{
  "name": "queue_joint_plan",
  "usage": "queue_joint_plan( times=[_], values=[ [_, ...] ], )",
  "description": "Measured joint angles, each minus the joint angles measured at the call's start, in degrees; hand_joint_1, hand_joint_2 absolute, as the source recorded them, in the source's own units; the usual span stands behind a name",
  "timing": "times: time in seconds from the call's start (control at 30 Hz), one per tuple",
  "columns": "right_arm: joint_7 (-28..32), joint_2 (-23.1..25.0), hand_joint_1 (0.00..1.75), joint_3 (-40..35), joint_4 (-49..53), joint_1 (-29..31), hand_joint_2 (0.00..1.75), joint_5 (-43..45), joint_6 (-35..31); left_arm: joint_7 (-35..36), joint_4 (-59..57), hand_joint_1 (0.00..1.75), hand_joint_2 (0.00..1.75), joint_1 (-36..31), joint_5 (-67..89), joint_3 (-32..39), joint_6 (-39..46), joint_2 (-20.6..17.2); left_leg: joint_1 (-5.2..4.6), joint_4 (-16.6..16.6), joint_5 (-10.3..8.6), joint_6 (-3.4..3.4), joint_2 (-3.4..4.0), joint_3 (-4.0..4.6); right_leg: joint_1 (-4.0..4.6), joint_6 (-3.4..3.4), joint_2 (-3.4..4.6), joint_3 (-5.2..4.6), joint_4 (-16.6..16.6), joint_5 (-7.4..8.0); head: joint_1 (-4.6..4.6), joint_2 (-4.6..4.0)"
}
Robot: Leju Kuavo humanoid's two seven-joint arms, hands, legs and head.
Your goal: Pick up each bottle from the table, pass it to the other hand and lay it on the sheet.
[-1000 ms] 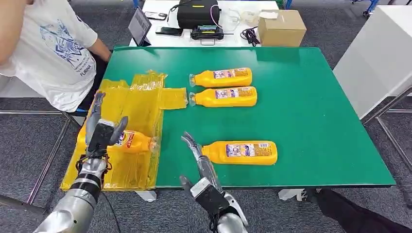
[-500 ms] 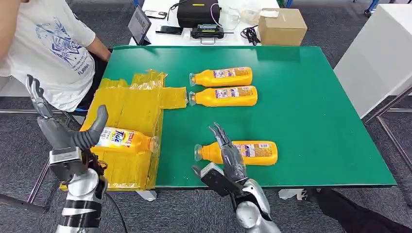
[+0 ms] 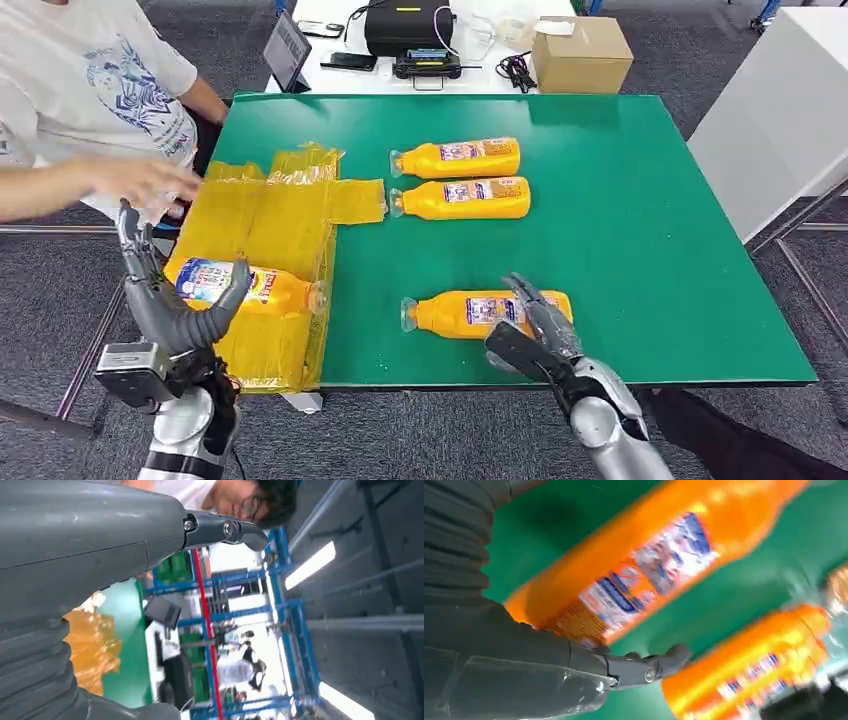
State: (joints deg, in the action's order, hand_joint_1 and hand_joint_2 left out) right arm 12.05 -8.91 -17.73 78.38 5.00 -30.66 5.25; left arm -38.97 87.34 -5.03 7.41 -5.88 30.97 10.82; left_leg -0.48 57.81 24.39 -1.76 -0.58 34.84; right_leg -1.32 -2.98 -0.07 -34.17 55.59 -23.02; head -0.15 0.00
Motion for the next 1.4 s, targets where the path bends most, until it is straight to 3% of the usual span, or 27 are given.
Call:
queue_joint_plan(
  times=[0.23, 0.8, 1.4],
  values=[
    [0.24, -4.36, 0.0, -0.13, 0.22, -0.53, 1.75, 1.33, 1.46, 0.02, -1.8, 0.0, 1.75, 0.59, 0.99, -0.39, -0.59, 0.61, 0.0, 0.0, 0.0, -0.01, 0.0, -0.01, 0.0, 0.0, 0.0, 0.01, 0.0, 0.0, 0.02, 0.0],
    [-7.48, -15.0, 0.0, -4.81, 3.24, 1.01, 1.75, 3.25, 6.93, 0.02, -9.77, 0.0, 1.75, -0.23, 0.15, -3.26, -5.86, 2.4, -0.01, 0.01, 0.0, -0.02, 0.02, -0.11, 0.0, -0.03, 0.01, 0.15, -0.01, 0.02, 0.02, 0.0],
    [-9.34, -17.41, 0.0, -8.07, 3.3, 4.94, 1.75, 2.55, 6.75, 0.0, -11.8, 0.0, 1.75, -0.28, 1.07, -4.98, -8.59, 3.19, -0.01, 0.01, 0.0, -0.02, 0.0, -0.06, 0.0, -0.03, 0.0, 0.12, -0.01, 0.02, 0.0, 0.0]
  ],
)
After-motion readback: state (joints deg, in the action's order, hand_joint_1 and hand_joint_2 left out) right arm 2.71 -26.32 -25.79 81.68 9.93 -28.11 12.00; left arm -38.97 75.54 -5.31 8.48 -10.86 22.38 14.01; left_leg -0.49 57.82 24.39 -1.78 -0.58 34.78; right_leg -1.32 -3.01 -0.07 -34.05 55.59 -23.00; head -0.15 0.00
